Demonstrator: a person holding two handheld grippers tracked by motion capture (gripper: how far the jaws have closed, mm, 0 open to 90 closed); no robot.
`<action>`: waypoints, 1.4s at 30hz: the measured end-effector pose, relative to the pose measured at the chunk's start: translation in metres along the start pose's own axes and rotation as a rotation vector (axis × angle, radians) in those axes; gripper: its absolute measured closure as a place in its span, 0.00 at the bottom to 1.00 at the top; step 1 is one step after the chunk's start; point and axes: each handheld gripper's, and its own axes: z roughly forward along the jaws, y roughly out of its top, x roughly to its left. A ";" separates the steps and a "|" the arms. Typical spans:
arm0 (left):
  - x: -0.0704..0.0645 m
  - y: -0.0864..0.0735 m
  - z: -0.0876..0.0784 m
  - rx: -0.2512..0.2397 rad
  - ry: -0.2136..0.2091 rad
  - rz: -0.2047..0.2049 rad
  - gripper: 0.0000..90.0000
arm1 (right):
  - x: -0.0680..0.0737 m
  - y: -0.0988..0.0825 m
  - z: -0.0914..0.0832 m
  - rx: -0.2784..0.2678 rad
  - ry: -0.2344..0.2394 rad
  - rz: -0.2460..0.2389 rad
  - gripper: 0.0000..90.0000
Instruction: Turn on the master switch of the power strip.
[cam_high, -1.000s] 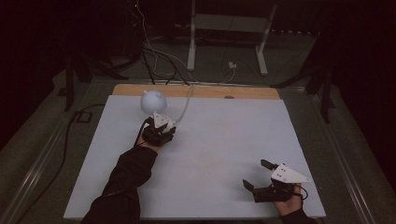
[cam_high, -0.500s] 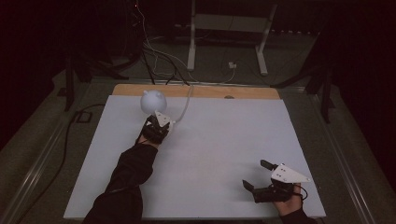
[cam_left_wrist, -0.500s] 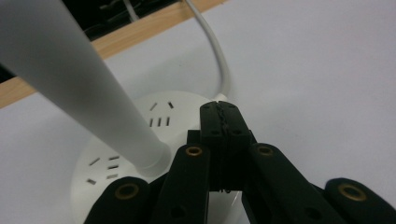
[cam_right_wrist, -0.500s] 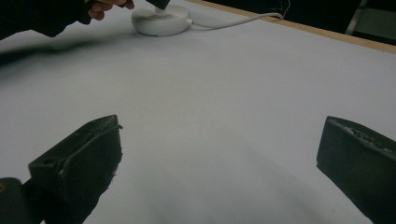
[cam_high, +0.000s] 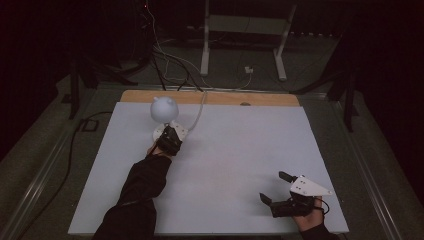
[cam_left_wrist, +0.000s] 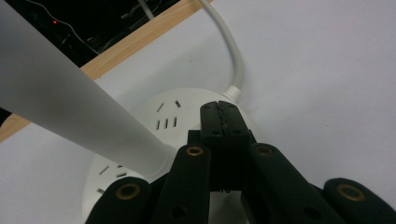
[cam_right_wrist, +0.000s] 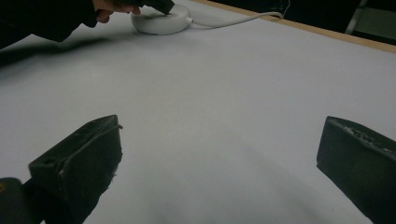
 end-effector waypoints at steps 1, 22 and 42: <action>0.000 0.000 0.000 0.000 0.001 0.002 1.00 | 0.000 0.000 0.000 0.001 0.000 0.000 0.00; 0.001 0.003 0.002 0.029 0.000 0.029 1.00 | 0.000 -0.001 0.001 0.009 0.004 0.005 0.00; 0.003 0.007 0.002 0.073 -0.036 0.029 1.00 | 0.001 -0.001 0.002 0.014 0.006 0.003 0.00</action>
